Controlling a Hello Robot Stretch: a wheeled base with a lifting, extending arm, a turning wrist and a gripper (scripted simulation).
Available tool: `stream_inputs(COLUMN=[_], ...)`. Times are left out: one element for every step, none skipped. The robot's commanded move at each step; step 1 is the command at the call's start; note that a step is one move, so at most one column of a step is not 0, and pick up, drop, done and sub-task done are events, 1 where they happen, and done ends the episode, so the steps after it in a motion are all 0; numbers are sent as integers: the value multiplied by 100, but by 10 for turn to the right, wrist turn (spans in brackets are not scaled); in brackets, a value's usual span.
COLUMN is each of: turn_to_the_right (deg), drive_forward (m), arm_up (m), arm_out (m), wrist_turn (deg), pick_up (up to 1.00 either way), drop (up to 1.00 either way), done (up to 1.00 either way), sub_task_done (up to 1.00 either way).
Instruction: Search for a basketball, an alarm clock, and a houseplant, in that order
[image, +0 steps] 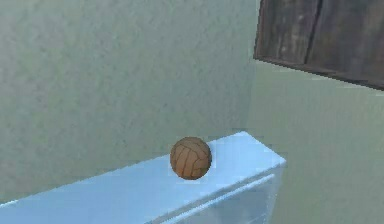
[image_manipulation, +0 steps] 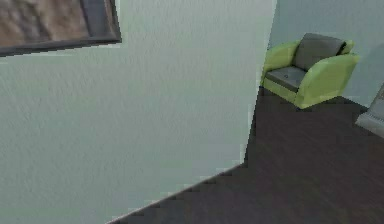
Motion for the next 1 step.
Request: stream_inputs(turn_to_the_right=[-450], drive_forward=[0], arm_up=[0], arm_out=[0], wrist_turn=[0], pick_up=[0], drop=[0], done=[0], sub_task_done=[0])
